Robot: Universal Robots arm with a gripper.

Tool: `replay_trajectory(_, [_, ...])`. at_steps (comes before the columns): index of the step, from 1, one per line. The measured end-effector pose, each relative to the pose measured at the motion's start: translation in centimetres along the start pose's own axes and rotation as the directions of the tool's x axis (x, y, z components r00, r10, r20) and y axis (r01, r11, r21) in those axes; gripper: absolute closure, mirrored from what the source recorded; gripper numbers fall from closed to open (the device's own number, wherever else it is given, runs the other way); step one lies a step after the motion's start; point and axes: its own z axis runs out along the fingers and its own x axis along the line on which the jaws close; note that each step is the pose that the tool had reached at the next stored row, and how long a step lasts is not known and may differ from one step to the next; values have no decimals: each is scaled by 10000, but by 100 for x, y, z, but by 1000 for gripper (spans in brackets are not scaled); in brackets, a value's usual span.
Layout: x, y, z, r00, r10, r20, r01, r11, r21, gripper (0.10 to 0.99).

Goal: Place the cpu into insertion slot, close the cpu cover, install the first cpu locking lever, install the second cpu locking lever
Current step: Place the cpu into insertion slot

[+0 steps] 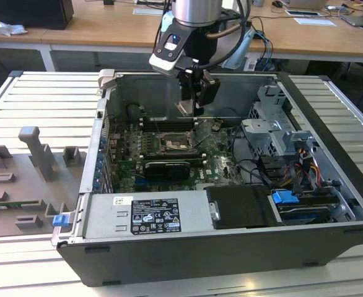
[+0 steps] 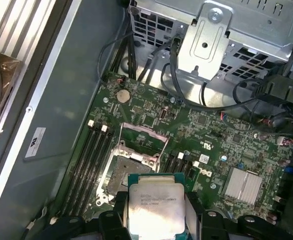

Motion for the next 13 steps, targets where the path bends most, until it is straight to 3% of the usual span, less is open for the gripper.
replay_trajectory(4, [0,-5,65,10000,53,10,-53,10000,24,545])
replay_trajectory(13, [-1,-10,137,9997,230,90,-230,9997,61,545])
